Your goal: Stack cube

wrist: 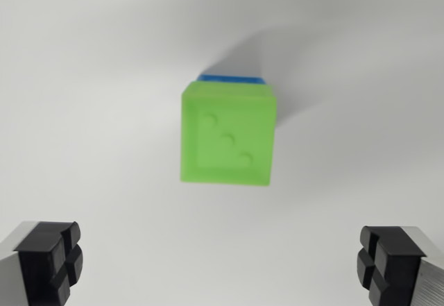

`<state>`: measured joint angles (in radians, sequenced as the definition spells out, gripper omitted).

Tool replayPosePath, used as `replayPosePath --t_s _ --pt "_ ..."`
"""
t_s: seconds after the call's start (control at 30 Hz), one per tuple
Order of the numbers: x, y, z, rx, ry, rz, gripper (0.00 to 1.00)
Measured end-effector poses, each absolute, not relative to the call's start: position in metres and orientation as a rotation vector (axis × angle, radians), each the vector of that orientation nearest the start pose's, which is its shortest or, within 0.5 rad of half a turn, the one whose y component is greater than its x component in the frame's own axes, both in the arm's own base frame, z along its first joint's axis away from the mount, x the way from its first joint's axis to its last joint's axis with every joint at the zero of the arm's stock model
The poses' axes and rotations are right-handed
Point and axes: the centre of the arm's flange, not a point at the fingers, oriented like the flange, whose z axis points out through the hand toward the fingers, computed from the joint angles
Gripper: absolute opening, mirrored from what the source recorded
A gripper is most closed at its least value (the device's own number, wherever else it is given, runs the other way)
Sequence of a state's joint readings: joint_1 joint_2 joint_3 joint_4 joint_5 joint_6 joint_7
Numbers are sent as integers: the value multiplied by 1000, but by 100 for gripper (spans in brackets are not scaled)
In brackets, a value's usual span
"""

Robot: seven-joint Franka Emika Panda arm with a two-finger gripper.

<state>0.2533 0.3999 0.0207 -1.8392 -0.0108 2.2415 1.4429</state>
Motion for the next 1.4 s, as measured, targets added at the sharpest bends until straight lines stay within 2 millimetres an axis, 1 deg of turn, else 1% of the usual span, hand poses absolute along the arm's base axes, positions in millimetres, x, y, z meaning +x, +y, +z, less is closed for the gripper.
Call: replayPosePath --t_s 0.57,0.83,1.03,1.4 --pt "617 172 384 -2624 1724 -6 100" --pt "617 172 412 -2625 1724 -7 100" --pt "617 172 432 -2626 1724 -8 100" --pt "617 172 458 -2626 1723 -8 100"
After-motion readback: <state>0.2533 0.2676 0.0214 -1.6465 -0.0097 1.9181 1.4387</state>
